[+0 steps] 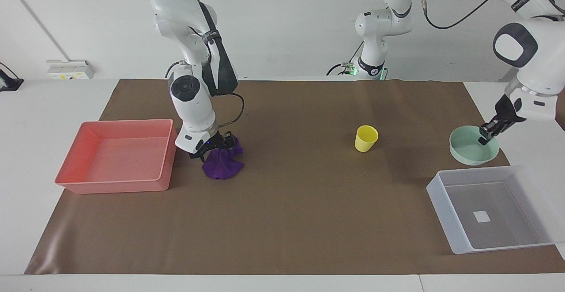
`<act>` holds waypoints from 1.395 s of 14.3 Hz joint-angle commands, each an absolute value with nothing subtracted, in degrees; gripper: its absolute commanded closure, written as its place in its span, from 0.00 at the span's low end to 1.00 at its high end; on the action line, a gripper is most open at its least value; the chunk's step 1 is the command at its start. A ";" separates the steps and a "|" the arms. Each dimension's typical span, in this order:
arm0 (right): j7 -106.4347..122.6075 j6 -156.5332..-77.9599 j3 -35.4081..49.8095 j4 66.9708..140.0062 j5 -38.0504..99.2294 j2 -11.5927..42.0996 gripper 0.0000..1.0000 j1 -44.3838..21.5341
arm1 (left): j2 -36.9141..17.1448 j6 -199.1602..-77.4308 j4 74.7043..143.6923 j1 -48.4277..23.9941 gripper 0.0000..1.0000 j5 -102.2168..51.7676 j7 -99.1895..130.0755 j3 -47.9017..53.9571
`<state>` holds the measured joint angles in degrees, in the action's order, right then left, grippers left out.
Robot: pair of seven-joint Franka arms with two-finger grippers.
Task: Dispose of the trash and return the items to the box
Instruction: 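Place the bowl in the white box while the right gripper reaches the cloth, then grasp the purple cloth with the right gripper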
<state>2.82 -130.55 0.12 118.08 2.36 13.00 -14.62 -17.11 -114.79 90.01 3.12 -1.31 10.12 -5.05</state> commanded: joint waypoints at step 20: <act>-0.09 -111.11 -0.26 102.05 2.29 6.95 1.00 -7.13 | -23.24 -122.67 85.43 2.91 0.00 0.70 10.72 -5.01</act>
